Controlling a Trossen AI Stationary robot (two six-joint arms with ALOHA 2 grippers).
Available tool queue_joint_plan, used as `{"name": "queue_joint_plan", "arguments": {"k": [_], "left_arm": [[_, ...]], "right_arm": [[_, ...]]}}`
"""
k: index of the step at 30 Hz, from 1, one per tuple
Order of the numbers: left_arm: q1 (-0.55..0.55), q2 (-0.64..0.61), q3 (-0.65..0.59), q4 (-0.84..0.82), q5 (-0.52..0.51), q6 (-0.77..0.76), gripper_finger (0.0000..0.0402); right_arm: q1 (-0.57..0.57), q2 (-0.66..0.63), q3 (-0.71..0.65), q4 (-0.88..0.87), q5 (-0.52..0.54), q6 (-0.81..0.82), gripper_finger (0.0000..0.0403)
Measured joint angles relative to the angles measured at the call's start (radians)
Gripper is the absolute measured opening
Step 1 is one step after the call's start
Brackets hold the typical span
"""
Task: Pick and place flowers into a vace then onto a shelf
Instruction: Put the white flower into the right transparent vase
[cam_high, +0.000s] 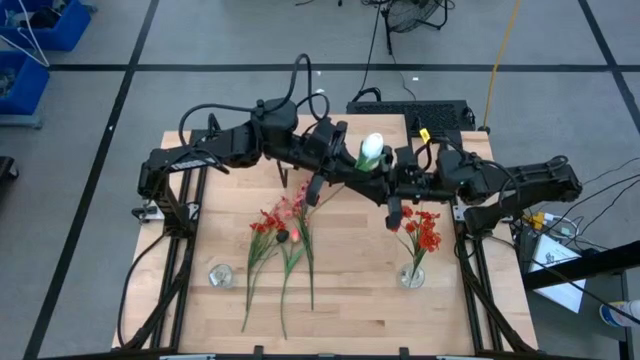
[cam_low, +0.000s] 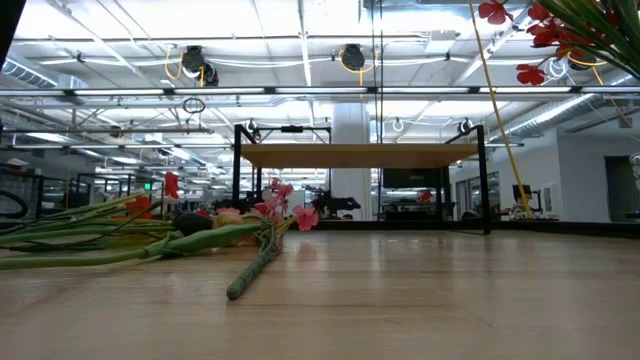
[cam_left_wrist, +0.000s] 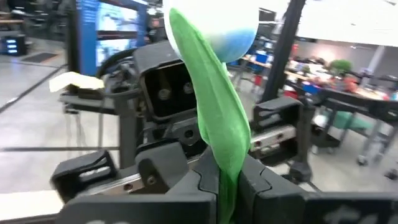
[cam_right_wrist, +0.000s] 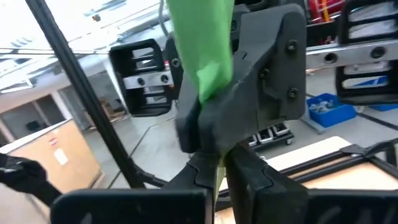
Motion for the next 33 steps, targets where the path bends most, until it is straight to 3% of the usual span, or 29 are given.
{"name": "queue_joint_plan", "arguments": {"k": [3,10,19,26,33], "left_arm": [[0.003,-0.001,0.000,0.005,-0.053,-0.035,0.0039],[0.028,-0.001,0.000,0.002,-0.012,-0.075,0.0130],[0.056,-0.001,0.000,-0.018,-0.024,-0.079,0.0232],[0.083,-0.001,0.000,-0.028,-0.024,-0.075,0.0271],[0.112,-0.001,0.000,-0.049,-0.054,-0.079,0.0282]], "right_arm": [[0.018,-0.010,0.000,-0.005,0.055,-0.038,0.0005],[0.098,-0.047,0.000,-0.062,0.201,-0.071,0.0002],[0.287,-0.097,0.000,-0.117,0.518,-0.134,0.0001],[0.480,-0.111,0.000,-0.124,0.807,-0.209,0.0001],[0.713,-0.110,0.000,-0.118,1.074,-0.260,0.0000]]}}
